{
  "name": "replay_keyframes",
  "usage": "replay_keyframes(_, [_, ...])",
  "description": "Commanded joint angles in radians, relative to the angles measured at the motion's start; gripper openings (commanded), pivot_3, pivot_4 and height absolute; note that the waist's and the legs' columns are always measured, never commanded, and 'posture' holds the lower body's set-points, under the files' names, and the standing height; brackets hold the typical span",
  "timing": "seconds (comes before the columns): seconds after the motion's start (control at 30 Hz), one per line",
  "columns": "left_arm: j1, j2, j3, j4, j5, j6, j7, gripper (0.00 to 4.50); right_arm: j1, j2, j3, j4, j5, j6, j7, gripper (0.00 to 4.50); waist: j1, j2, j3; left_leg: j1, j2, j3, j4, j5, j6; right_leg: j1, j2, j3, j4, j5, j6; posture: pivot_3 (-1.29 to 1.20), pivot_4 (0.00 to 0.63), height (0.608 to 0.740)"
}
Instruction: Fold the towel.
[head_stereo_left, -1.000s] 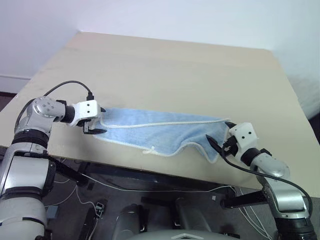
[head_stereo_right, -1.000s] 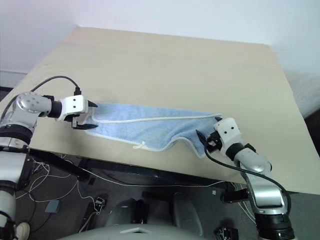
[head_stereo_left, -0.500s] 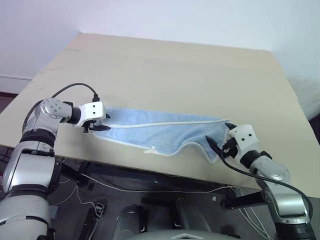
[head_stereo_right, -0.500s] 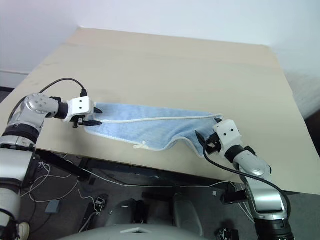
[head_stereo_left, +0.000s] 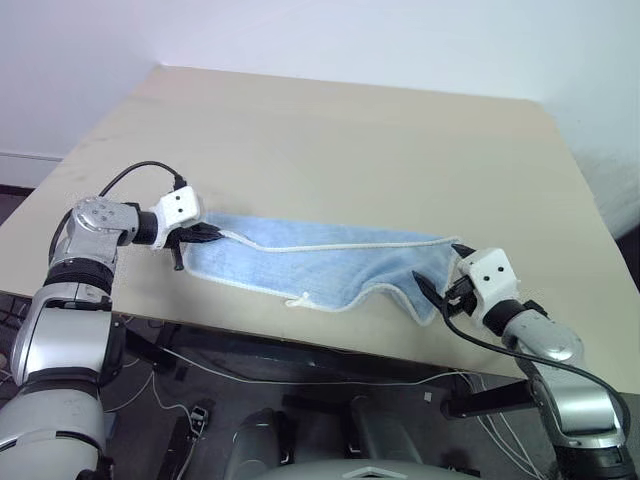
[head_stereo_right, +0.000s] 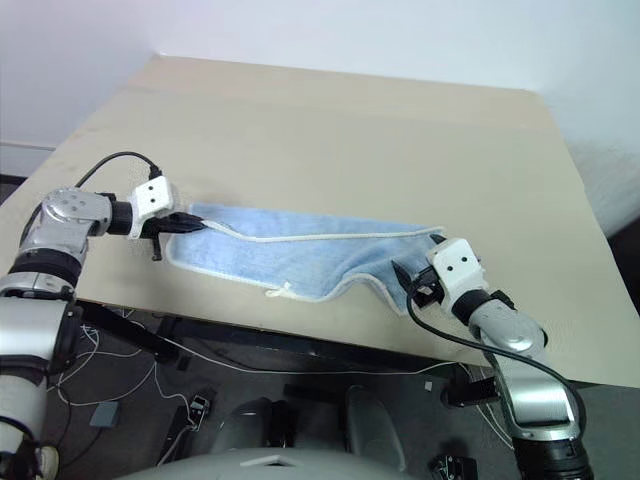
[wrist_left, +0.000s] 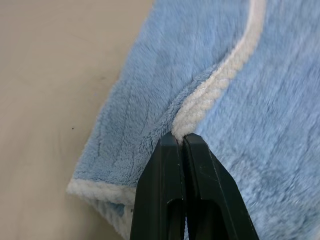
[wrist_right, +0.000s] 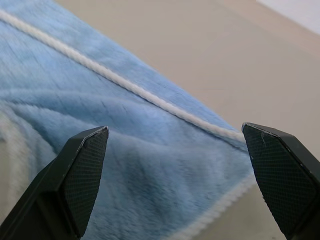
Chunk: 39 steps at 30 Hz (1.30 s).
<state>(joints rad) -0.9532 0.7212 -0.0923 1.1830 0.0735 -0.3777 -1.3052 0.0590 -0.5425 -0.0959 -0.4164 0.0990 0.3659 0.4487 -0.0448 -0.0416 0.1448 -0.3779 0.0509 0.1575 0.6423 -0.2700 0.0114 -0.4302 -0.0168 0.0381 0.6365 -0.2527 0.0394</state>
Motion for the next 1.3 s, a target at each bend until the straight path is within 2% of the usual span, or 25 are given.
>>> replay_keyframes(0.03, [-0.039,0.031,0.061,-0.034,-0.060,0.062,-0.025,0.04,-0.080,-0.090,-0.007,0.011,-0.097,-0.043,0.000,4.50,-0.001,0.000,0.000,0.000,0.000,0.000,0.001,0.000,0.000,0.000,0.000,0.000,0.001,0.000,0.000,0.00,0.150,0.722])
replay_keyframes(0.2, [-0.016,0.033,0.081,-0.075,-0.084,0.091,-0.042,0.04,-0.199,-0.216,0.042,0.201,-0.225,-0.129,0.014,4.50,0.002,0.000,0.000,-0.001,0.000,0.000,0.002,-0.001,0.001,-0.001,0.001,0.000,0.001,0.000,0.000,0.00,0.150,0.722])
replay_keyframes(0.3, [0.006,0.031,0.083,-0.098,-0.089,0.097,-0.042,0.04,-0.271,-0.249,0.080,0.335,-0.259,-0.204,0.035,4.50,0.000,0.000,0.000,-0.003,0.000,0.000,0.003,-0.001,0.001,-0.002,0.000,0.000,0.001,-0.001,0.000,0.00,0.150,0.722])
replay_keyframes(0.53, [0.053,0.021,0.093,-0.157,-0.102,0.114,-0.033,0.04,-0.407,-0.257,0.160,0.651,-0.314,-0.385,0.071,4.50,-0.001,0.000,0.000,-0.003,0.000,0.001,0.005,-0.001,0.001,-0.003,0.001,0.000,0.003,0.000,0.001,0.00,0.150,0.722])
replay_keyframes(0.7, [0.078,0.018,0.093,-0.181,-0.109,0.120,-0.016,0.04,-0.482,-0.243,0.186,0.801,-0.334,-0.482,0.071,4.50,-0.001,0.000,0.000,-0.003,0.000,0.002,0.005,-0.001,0.001,-0.003,0.000,0.001,0.005,0.000,0.002,0.00,0.150,0.722])
replay_keyframes(0.8, [0.092,0.014,0.092,-0.191,-0.108,0.120,-0.004,0.00,-0.502,-0.238,0.186,0.825,-0.325,-0.517,0.084,3.93,-0.001,0.000,0.000,-0.003,0.000,0.002,0.006,0.000,0.001,-0.004,0.000,0.002,0.007,0.000,0.002,0.00,0.150,0.722])
replay_keyframes(1.17, [0.102,0.001,0.093,-0.190,-0.105,0.122,0.040,0.00,-0.490,-0.246,0.169,0.789,-0.300,-0.565,0.158,0.13,-0.001,0.000,0.000,-0.002,0.000,0.003,0.006,0.000,0.000,-0.004,-0.001,0.002,0.009,0.000,0.003,0.00,0.150,0.722])
replay_keyframes(1.3, [0.067,-0.015,0.115,-0.157,-0.111,0.123,0.117,0.00,-0.492,-0.257,0.144,0.778,-0.287,-0.564,0.158,0.02,-0.001,0.000,0.000,-0.002,0.000,0.003,0.006,0.000,0.000,-0.004,-0.001,0.002,0.010,0.000,0.003,0.00,0.150,0.722])
